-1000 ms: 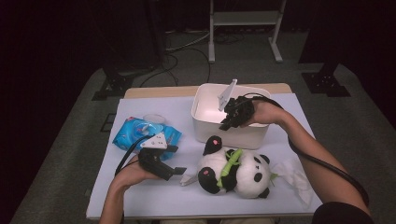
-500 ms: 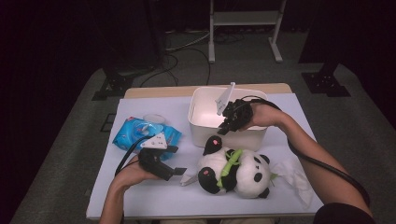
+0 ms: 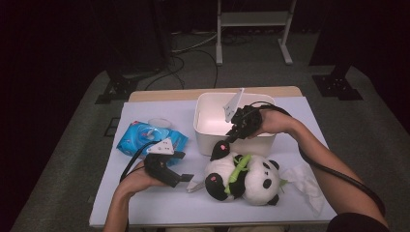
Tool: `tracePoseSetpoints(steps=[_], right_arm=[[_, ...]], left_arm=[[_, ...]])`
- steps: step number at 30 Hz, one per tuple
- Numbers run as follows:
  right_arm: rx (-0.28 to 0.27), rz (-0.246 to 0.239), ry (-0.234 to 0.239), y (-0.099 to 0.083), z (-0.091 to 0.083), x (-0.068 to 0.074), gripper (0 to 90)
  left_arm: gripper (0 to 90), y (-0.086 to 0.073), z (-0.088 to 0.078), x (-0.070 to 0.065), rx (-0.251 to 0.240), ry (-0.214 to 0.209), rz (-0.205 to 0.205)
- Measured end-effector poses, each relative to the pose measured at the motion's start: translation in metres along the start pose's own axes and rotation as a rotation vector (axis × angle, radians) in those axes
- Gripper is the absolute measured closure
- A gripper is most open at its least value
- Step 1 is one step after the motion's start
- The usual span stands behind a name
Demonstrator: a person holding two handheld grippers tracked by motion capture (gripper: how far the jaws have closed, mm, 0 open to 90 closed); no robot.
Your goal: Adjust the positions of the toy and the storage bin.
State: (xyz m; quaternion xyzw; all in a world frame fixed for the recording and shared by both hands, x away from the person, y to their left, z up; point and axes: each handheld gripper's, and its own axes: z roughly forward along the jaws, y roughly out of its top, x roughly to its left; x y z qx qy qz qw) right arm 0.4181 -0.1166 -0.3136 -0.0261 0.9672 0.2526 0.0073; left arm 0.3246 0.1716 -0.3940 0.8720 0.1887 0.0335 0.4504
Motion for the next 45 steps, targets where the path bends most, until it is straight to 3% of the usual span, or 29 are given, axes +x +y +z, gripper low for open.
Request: tracePoseSetpoints(steps=[8, 10, 23, 31, 36, 45], right_arm=[[-0.018, 0.015, 0.007, -0.002, 0.0, 0.001, 81.6], [-0.031, 0.031, 0.006, -0.003, -0.002, 0.001, 76.2], [-0.108, 0.098, -0.048, -0.012, -0.027, 0.009, 66.0], [-0.145, 0.113, -0.099, -0.018, -0.049, 0.026, 62.9], [-0.162, 0.116, -0.105, -0.023, -0.058, 0.038, 60.9], [-0.135, 0.125, -0.087, -0.036, -0.051, 0.061, 57.4]], left_arm=[[10.5, 0.0, 0.001, 0.0, 0.0, -0.003, 0.001], [10.5, 0.0, 0.001, 0.0, 0.001, -0.003, 0.002], [10.5, -0.002, 0.001, 0.001, 0.009, -0.005, -0.001], [10.5, 0.002, 0.001, -0.002, -0.002, -0.01, 0.008], [10.5, 0.002, -0.001, -0.002, -0.007, -0.005, 0.008], [10.5, 0.003, -0.001, -0.003, -0.012, -0.007, 0.007]])
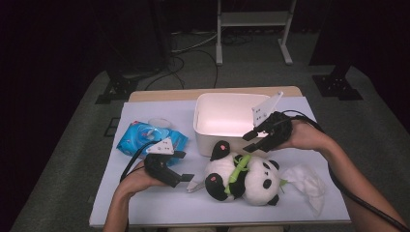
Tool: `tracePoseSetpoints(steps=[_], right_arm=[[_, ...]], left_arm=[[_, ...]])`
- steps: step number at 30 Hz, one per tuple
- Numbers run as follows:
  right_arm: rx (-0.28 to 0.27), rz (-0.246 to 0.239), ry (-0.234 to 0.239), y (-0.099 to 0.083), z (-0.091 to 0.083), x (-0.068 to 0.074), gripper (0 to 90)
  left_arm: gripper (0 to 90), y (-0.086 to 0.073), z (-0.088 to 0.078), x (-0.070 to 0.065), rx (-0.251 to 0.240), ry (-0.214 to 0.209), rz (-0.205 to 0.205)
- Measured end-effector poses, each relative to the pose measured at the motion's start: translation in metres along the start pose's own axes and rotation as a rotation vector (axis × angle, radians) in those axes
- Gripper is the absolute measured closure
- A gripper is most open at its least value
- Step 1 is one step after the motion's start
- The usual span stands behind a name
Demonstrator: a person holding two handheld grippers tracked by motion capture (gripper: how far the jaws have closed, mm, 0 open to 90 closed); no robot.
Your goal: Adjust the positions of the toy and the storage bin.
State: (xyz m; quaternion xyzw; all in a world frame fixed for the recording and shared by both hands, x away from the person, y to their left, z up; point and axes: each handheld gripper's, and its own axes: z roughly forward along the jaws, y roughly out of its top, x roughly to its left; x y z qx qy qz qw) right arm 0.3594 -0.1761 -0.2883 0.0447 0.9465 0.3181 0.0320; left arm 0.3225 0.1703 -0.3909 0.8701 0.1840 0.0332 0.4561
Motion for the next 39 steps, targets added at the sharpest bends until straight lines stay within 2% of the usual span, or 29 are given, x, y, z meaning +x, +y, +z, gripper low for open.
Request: tracePoseSetpoints(steps=[9, 16, 23, 32, 39], right_arm=[[0.017, 0.024, 0.042, -0.012, 0.011, 0.008, 53.3], [0.006, 0.042, 0.063, -0.02, 0.02, 0.013, 51.8], [0.004, 0.032, 0.082, -0.019, 0.028, 0.018, 51.7], [0.007, 0.043, 0.09, -0.019, 0.032, 0.019, 66.7], [-0.011, 0.029, 0.107, -0.019, 0.028, 0.023, 73.2]], left_arm=[[10.5, 0.001, -0.002, -0.002, -0.006, 0.0, 0.004], [10.4, -0.001, -0.001, -0.001, 0.0, 0.002, -0.001], [10.5, -0.003, -0.002, -0.002, 0.008, 0.005, -0.003], [10.4, -0.004, -0.004, -0.002, 0.004, 0.011, -0.001], [10.0, -0.005, -0.004, -0.001, 0.005, 0.015, -0.01]])
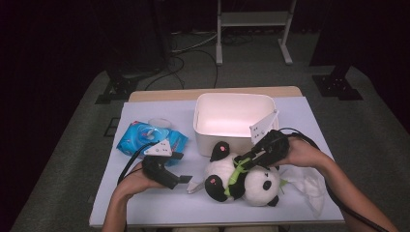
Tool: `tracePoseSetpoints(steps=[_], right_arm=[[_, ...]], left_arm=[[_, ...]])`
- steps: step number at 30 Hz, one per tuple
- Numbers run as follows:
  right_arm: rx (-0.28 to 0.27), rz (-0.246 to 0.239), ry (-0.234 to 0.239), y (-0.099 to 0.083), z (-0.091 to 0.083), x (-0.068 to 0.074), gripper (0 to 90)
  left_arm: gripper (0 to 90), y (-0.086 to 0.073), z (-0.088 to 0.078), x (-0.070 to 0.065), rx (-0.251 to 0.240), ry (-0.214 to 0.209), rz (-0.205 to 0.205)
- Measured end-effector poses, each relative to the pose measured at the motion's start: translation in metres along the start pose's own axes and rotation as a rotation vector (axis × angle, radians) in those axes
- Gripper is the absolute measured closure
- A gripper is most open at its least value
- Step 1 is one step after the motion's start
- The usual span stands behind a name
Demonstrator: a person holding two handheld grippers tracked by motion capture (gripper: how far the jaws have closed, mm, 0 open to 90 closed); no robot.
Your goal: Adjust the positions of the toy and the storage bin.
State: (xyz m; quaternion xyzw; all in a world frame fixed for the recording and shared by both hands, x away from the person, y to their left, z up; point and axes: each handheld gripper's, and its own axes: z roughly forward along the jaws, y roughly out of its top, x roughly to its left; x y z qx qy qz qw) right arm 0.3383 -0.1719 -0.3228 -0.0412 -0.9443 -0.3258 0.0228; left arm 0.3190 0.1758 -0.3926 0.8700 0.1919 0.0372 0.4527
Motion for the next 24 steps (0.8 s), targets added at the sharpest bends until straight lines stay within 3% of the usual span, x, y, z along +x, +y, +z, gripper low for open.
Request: tracePoseSetpoints(steps=[13, 24], right_arm=[[0.01, -0.044, -0.001, 0.007, -0.003, 0.003, 75.6], [0.024, -0.054, 0.012, 0.017, -0.008, 0.002, 75.9]], left_arm=[[10.0, -0.003, 0.0, 0.003, 0.006, 0.002, -0.009], [10.0, -0.008, -0.002, 0.009, -0.002, 0.009, -0.032]])
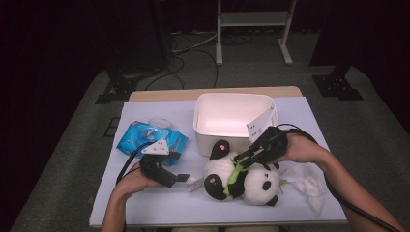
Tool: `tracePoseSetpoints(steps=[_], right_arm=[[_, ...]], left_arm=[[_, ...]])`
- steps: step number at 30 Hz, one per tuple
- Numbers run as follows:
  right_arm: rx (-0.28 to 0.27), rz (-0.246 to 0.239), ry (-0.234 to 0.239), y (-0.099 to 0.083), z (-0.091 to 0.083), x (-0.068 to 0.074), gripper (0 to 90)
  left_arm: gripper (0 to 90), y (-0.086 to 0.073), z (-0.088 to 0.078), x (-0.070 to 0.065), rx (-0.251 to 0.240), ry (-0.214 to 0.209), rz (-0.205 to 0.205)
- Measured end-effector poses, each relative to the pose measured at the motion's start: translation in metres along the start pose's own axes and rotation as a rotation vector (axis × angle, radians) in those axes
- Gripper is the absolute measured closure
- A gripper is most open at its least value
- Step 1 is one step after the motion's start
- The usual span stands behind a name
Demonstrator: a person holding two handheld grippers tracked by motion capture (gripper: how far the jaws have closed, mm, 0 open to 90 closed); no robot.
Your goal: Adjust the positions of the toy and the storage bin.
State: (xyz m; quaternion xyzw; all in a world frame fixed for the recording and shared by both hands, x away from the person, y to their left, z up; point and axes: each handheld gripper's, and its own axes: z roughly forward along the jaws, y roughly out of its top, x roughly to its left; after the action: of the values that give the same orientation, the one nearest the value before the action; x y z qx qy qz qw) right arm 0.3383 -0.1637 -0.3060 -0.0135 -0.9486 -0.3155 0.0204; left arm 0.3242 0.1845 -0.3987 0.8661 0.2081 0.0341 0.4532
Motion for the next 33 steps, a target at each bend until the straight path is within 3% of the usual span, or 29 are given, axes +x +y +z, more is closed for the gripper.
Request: tracePoseSetpoints(steps=[18, 33], right_arm=[[-0.013, -0.021, -0.022, 0.019, -0.025, 0.003, 76.1], [-0.003, -0.034, -0.076, 0.042, -0.058, 0.008, 76.4]], left_arm=[[10.0, 0.0, -0.001, 0.002, -0.016, -0.005, -0.004], [9.9, 0.001, 0.001, 0.007, -0.019, -0.016, -0.009]])
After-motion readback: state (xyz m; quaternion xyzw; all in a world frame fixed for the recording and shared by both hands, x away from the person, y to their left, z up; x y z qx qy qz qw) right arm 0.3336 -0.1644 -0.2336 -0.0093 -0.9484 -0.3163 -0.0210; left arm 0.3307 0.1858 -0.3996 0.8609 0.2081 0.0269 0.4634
